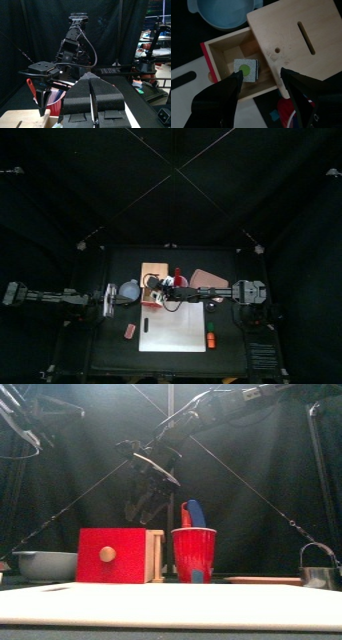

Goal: Place sushi on board then cut the sushi with the knife then place the pieces on the plate
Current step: Pick knife at handle with right hand

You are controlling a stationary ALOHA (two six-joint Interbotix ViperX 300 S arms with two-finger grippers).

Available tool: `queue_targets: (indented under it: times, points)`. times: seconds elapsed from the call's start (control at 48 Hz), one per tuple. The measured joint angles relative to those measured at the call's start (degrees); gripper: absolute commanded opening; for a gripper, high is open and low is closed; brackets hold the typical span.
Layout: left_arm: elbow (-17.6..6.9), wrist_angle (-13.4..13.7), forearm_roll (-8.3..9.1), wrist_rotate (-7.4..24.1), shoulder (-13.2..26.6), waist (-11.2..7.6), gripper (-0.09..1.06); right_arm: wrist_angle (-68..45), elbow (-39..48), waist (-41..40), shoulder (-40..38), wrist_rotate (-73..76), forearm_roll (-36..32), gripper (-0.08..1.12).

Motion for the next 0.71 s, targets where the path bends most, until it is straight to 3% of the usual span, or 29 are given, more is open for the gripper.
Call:
queue_targets:
  times: [0.125, 0.708]
  points:
    - [0.35, 0.00, -0.09, 0.00, 0.09, 0.09, 0.05, 0.97, -0.70, 2.20, 1.23, 4.57, -3.43, 0.93]
    - [0.53, 0.00, -0.09, -0.18, 0.09, 0.62, 0.05, 1.32, -1.58, 2.72, 2.72, 5.54, -3.34, 0.93]
